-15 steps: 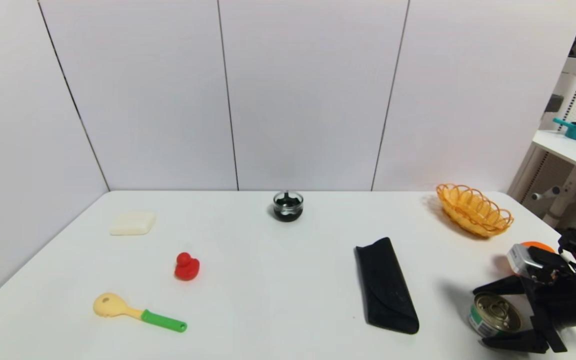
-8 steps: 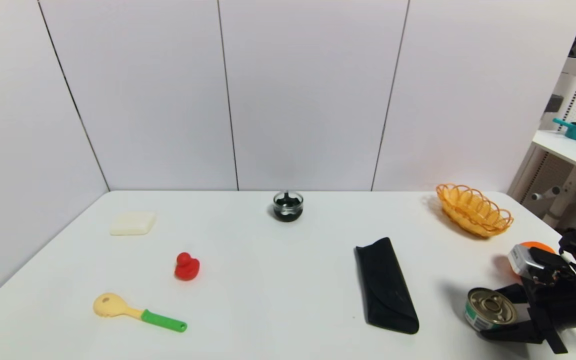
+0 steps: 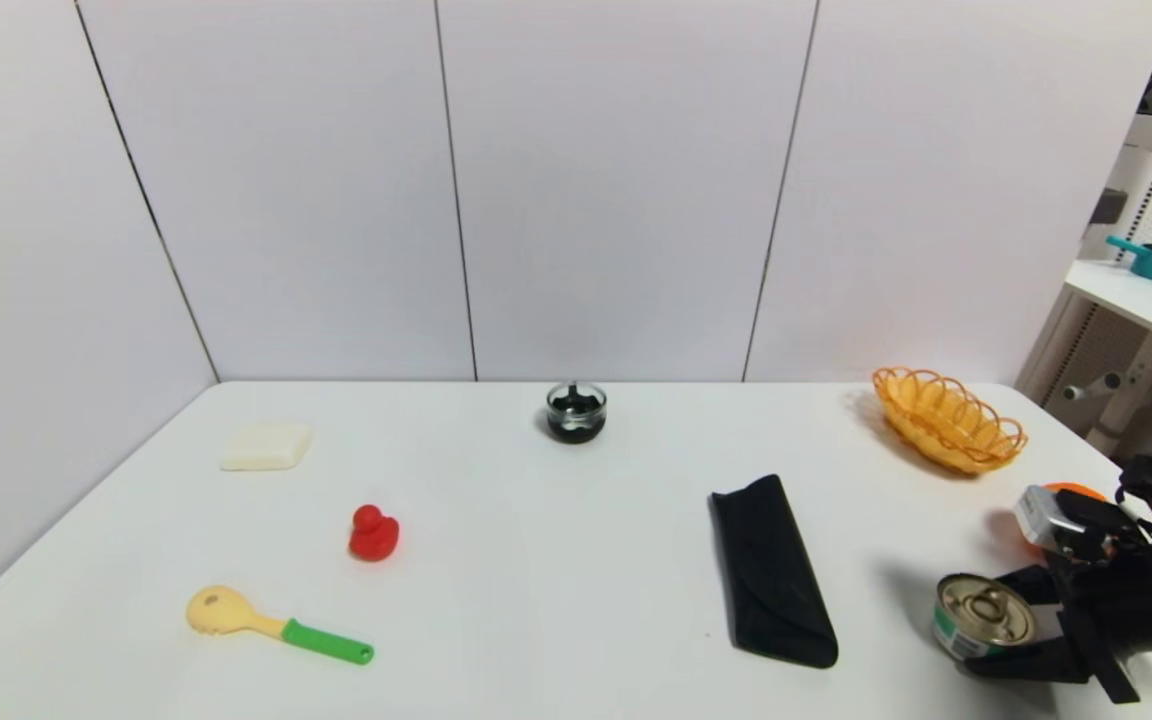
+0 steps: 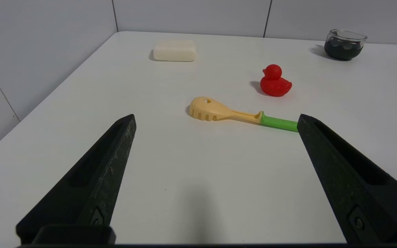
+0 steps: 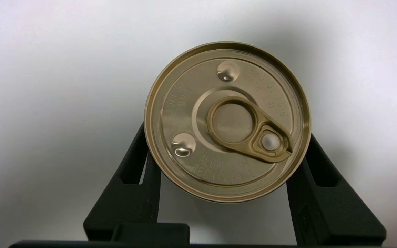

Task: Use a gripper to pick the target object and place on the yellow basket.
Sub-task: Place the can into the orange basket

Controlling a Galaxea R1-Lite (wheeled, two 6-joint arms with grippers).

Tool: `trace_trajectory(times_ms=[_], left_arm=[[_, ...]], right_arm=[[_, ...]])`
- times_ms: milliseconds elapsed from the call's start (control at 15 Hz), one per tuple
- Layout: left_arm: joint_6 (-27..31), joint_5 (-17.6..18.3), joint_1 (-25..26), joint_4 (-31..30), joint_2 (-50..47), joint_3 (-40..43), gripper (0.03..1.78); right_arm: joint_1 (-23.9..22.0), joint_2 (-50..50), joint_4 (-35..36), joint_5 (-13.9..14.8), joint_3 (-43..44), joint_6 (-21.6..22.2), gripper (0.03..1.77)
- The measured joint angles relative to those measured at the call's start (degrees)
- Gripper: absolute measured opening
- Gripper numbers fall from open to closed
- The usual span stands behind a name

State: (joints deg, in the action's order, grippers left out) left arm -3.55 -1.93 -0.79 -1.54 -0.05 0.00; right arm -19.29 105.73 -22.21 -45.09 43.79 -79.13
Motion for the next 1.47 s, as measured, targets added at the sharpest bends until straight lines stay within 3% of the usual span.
trace_trajectory(times_ms=[267,533,800,1133,1267,1467], left_arm=[[0.0,0.0,0.0,-0.02,0.0,0.0,1.69],[-0.02,-0.02,0.02,0.0,0.0,0.0,1.69],[-0.02,0.0,0.0,0.0,0.0,0.0,1.69],[-0.02,-0.02,0.02,-0.02,0.0,0.0,1.69],[0.0,0.0,0.0,-0.02,0.0,0.0,1.69],[0.0,-0.05,0.0,-0.02,0.0,0.0,1.69]], right_arm=[[-0.63,-2.21,-0.13,-1.43,4.22,1.9,0.98],[-0.23,-3.25,-0.06,-4.16,10.45,7.89,0.98],[-0.06,0.09,-0.02,-5.07,24.76,15.65,0.98],[0.02,11.47,0.24,-4.66,45.63,26.34,0.98],[-0.34,17.03,0.28,-3.89,52.1,27.84,0.97],[-0.77,24.76,0.33,-0.52,59.62,28.59,0.97]])
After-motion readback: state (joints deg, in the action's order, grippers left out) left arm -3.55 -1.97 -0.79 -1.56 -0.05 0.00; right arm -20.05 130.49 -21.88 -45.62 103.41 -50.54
